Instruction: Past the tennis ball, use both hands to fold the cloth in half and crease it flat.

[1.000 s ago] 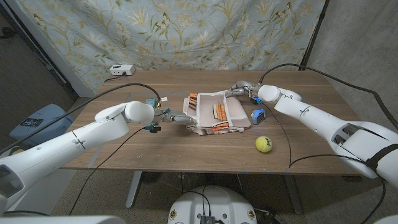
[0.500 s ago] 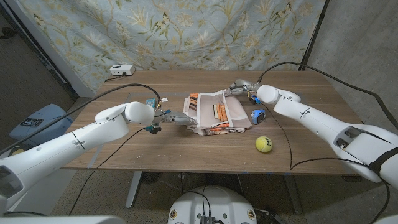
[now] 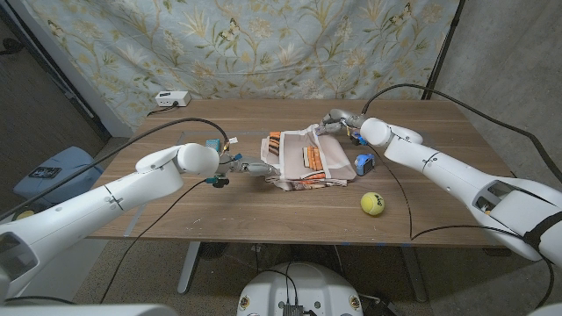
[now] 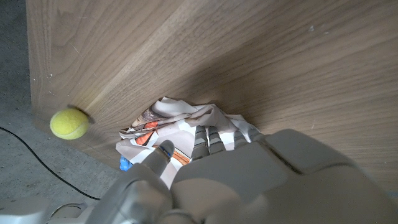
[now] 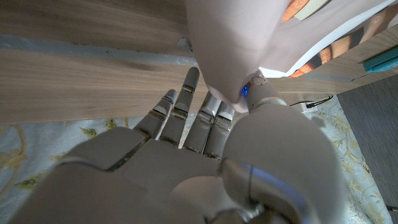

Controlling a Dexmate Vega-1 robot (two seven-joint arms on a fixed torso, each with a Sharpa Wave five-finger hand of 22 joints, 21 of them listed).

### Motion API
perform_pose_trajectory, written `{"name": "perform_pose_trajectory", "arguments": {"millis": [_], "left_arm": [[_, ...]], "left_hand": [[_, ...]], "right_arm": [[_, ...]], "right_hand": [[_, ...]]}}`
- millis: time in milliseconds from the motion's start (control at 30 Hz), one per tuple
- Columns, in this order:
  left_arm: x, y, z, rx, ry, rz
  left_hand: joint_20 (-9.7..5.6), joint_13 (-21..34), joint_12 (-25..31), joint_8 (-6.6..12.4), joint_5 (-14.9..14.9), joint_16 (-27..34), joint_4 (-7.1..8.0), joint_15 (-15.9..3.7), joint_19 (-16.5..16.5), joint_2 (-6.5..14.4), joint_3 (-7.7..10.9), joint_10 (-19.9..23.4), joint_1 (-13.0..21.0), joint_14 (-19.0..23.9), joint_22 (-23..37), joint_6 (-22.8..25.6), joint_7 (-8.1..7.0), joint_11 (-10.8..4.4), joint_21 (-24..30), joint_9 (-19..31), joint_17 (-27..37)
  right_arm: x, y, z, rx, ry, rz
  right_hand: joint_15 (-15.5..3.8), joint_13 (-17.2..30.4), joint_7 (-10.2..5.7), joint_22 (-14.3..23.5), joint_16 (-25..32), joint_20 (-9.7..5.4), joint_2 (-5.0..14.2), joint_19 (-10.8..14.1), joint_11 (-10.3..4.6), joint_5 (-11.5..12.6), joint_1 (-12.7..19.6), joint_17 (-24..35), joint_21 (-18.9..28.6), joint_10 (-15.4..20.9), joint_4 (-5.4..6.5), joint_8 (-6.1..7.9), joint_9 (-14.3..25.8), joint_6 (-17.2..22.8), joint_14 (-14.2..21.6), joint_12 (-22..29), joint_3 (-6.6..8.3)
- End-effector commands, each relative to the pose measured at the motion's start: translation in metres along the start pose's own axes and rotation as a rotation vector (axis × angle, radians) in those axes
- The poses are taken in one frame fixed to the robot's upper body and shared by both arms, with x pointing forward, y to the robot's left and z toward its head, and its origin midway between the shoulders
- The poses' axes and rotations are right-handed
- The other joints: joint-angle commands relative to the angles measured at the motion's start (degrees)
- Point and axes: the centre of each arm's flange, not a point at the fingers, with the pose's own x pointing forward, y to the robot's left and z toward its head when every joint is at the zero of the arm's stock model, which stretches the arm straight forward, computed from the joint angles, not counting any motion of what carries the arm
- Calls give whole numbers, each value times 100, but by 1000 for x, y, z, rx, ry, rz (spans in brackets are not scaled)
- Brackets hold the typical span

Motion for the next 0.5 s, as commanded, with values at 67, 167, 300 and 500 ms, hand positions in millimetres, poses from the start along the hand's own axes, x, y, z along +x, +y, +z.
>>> {"name": "perform_pose_trajectory", "arguments": {"millis": [67, 167, 300, 500], "left_arm": [[4, 0, -4, -10, -14, -4], [5, 1, -5, -11, -18, -4], [6, 2, -7, -13, -28, -6], [8, 2, -10, -16, -30, -3]], "left_hand": [[-38, 13, 26, 26, 20, -2, -51, -16, -783, -1, 4, -7, 63, 26, 8, 32, -27, 10, 22, 16, 8], [-41, 13, 24, 26, 20, -3, -61, -18, -785, -2, 5, -14, 72, 24, 8, 32, -28, 12, 20, 16, 7], [-40, 13, 23, 26, 20, -3, -73, -15, -786, -3, 7, -16, 84, 25, 8, 33, -26, 2, 19, 16, 7], [-40, 13, 26, 28, 20, -4, -89, -16, -787, -5, 8, -13, 99, 23, 7, 37, -36, 2, 17, 16, 6]], "right_arm": [[4, -4, 12, -24, -4, 10], [5, -4, 14, -27, -2, 15], [7, -4, 17, -29, 2, 25], [9, -5, 23, -34, 9, 38]], "right_hand": [[-854, 29, -10, 4, 81, -18, 34, 69, -4, -29, 293, 98, 3, 86, -10, 46, 28, 75, 52, 48, 62], [-864, 45, -9, 4, 119, -20, 21, 85, -17, -40, 421, 136, 4, 89, -20, 56, 30, 88, 89, 63, 74], [-878, 54, 0, 4, 145, -24, -6, 96, -22, -52, 573, 179, 3, 96, -27, 64, 32, 96, 93, 73, 84], [-865, 81, 11, 4, 191, -22, -27, 126, 5, -67, 686, 235, 8, 115, -4, 69, 36, 99, 118, 101, 70]]}}
